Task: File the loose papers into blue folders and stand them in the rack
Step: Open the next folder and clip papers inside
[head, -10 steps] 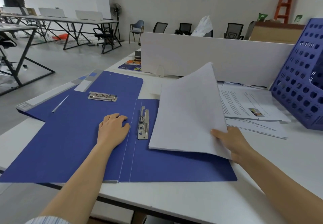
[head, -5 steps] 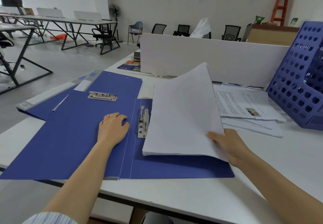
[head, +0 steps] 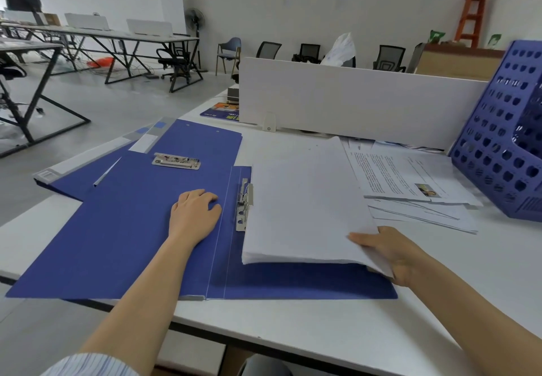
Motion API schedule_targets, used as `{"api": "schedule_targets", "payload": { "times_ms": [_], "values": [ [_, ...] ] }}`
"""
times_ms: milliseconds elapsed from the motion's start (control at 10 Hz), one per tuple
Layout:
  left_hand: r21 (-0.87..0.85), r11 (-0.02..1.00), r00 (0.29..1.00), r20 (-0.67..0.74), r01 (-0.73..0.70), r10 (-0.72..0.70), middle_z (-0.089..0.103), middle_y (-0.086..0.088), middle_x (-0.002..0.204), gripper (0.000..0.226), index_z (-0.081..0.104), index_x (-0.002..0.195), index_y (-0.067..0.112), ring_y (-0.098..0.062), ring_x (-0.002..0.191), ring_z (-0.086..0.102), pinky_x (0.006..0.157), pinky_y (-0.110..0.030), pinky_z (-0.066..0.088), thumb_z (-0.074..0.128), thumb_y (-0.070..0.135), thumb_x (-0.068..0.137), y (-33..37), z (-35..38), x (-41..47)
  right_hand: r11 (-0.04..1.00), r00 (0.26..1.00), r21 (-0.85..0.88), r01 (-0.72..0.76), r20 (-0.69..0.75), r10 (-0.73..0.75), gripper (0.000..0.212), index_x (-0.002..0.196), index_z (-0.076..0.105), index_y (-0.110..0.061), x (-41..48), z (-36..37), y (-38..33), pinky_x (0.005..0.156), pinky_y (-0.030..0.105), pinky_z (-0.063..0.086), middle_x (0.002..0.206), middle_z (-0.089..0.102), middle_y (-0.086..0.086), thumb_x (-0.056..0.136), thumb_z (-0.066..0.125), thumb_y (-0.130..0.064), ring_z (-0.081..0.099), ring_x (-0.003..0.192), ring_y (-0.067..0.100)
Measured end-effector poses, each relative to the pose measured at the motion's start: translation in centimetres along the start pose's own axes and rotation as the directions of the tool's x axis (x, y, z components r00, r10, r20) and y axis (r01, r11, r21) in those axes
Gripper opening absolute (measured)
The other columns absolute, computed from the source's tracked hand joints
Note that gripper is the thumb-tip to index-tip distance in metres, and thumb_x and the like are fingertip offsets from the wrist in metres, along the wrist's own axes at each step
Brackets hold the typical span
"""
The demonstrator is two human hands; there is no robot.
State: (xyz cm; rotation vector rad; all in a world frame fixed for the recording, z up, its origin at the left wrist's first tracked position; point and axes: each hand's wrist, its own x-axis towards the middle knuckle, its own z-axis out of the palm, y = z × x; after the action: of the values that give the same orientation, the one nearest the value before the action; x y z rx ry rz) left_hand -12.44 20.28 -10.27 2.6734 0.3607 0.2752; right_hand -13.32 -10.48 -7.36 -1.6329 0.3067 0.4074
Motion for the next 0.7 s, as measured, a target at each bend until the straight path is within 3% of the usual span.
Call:
{"api": "schedule_targets", "payload": {
  "times_ms": [200, 400, 600, 700],
  "values": [
    [-0.003, 1.0, 1.0, -0.002, -0.001, 0.001, 0.044, -0.004, 0.142, 0.036, 0.052, 0.128, 0.016, -0.025, 0.135, 0.031, 0.109, -0.04, 0.027, 0.041, 0.024, 0.095, -0.07, 0.06, 0.06, 0.996, 0.998, -0.073, 0.056, -0.015, -0.058, 0.003, 0.082, 0.063, -0.004, 0.09, 0.69, 0.48, 0.058, 0.026, 0.052, 0.075, 0.068, 0.009, 0.085, 0.063, -0.007, 0.063, 0.064, 0.023],
    [-0.008, 1.0, 1.0, -0.006, -0.007, 0.007, 0.046, -0.004, 0.14, 0.035, 0.053, 0.127, 0.015, -0.025, 0.133, 0.033, 0.108, -0.04, 0.028, 0.041, 0.024, 0.095, -0.16, 0.1, 0.1, 0.994, 0.999, -0.104, 0.027, 0.03, -0.024, 0.004, 0.082, 0.065, -0.004, -0.21, 0.17, 0.29, 0.049, 0.021, 0.053, 0.064, 0.072, 0.004, 0.085, 0.063, -0.007, 0.068, 0.053, 0.018],
    [-0.017, 1.0, 1.0, -0.008, -0.008, 0.008, 0.048, -0.004, 0.138, 0.035, 0.054, 0.126, 0.015, -0.025, 0.132, 0.034, 0.107, -0.04, 0.03, 0.043, 0.024, 0.095, -0.26, 0.12, 0.11, 0.963, 0.999, -0.27, -0.023, 0.026, 0.031, 0.027, 0.103, 0.061, 0.0, 0.1, 0.05, -0.12, 0.07, 0.031, 0.054, 0.095, 0.069, 0.014, 0.083, 0.068, -0.016, 0.065, 0.077, 0.025],
    [-0.021, 1.0, 1.0, -0.013, -0.01, 0.009, 0.049, -0.004, 0.137, 0.034, 0.054, 0.125, 0.014, -0.026, 0.131, 0.035, 0.106, -0.04, 0.031, 0.043, 0.024, 0.095, -0.26, 0.11, 0.11, 0.946, 0.999, -0.323, -0.039, 0.002, 0.042, 0.039, 0.112, 0.056, 0.001, 0.15, 0.14, -0.16, 0.068, 0.032, 0.054, 0.105, 0.068, 0.017, 0.081, 0.07, -0.019, 0.065, 0.079, 0.026]
  ]
}}
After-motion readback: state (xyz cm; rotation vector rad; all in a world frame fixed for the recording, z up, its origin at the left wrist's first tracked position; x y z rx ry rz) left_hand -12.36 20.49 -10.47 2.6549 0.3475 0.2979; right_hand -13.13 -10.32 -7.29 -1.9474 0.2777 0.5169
